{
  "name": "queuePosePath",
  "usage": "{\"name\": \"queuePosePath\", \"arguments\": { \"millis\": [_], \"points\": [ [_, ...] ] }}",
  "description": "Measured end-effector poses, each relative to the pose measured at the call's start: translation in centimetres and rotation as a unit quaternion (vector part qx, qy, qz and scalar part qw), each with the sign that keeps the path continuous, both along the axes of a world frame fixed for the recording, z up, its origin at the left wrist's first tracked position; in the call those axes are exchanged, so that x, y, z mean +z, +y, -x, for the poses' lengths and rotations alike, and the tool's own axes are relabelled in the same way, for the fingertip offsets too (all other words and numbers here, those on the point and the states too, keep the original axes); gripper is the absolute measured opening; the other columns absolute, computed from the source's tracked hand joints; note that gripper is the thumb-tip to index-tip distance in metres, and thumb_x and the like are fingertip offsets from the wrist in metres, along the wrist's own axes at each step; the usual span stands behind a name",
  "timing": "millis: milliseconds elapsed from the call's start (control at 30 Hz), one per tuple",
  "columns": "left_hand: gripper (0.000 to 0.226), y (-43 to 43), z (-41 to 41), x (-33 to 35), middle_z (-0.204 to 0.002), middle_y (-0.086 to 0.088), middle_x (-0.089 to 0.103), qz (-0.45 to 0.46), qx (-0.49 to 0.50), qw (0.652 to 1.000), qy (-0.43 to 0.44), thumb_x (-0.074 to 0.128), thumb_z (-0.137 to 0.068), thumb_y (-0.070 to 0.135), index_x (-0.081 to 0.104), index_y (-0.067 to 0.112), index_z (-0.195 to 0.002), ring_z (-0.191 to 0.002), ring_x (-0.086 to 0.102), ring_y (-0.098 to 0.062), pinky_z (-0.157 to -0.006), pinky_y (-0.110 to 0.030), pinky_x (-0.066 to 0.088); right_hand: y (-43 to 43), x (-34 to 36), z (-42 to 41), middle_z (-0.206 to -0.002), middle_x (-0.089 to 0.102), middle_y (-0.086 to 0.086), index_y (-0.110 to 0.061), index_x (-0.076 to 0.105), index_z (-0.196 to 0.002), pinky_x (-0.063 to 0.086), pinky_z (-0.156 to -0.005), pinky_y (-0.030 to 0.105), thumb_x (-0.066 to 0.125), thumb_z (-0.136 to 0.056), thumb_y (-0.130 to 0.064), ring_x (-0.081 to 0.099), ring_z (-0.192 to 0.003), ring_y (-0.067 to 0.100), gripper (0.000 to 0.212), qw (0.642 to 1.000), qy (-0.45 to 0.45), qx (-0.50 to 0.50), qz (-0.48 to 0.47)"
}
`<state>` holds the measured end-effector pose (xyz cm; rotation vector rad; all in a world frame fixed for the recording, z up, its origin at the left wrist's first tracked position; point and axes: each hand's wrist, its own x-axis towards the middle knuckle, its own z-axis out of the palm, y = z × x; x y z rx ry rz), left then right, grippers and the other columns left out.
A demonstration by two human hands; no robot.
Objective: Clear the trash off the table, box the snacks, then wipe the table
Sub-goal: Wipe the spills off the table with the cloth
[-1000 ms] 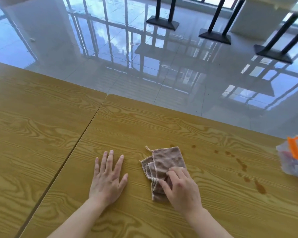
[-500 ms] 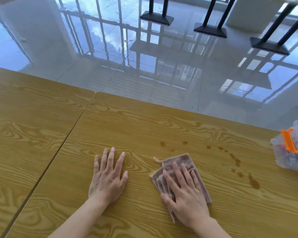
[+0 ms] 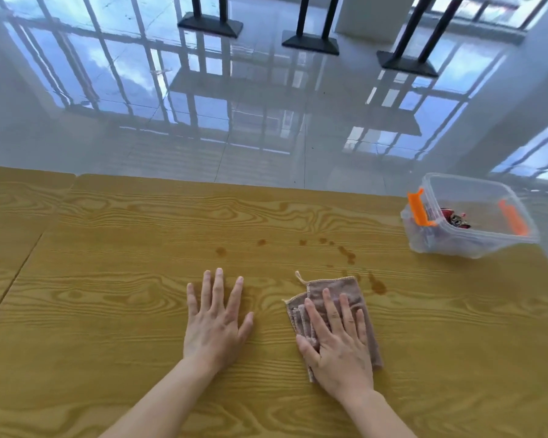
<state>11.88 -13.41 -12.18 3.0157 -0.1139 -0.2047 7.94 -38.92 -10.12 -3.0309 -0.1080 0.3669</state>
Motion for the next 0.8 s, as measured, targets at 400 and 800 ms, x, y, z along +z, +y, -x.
{"name": "queuePosePath", "arguments": {
  "millis": [400, 800],
  "points": [
    [0.074, -1.1, -0.1, 0.0, -0.164, -0.012, -0.013, -0.020, 0.023, 1.000, -0.006, 0.010, -0.089, 0.072, -0.009, 0.040, -0.153, -0.146, -0.027, -0.026, -0.118, -0.055, -0.011, -8.2, 0.3, 0.4, -0.162, -0.030, -0.004, -0.048, -0.019, -0.151, -0.014, -0.122, 0.046, -0.005, -0.081, -0.083, -0.028, -0.149, 0.020, 0.079, 0.987, 0.006, -0.160, 0.026],
    [0.073, -1.0, -0.1, -0.3, -0.165, -0.009, -0.008, -0.017, 0.034, 0.999, -0.026, 0.012, -0.089, 0.073, -0.004, 0.042, -0.153, -0.148, -0.022, -0.023, -0.119, -0.054, -0.007, -12.0, 0.7, -4.3, -0.164, -0.025, -0.003, -0.038, -0.018, -0.154, -0.013, -0.122, 0.050, 0.003, -0.088, -0.078, -0.026, -0.150, 0.024, 0.080, 0.986, 0.029, -0.163, 0.002]
  ]
}}
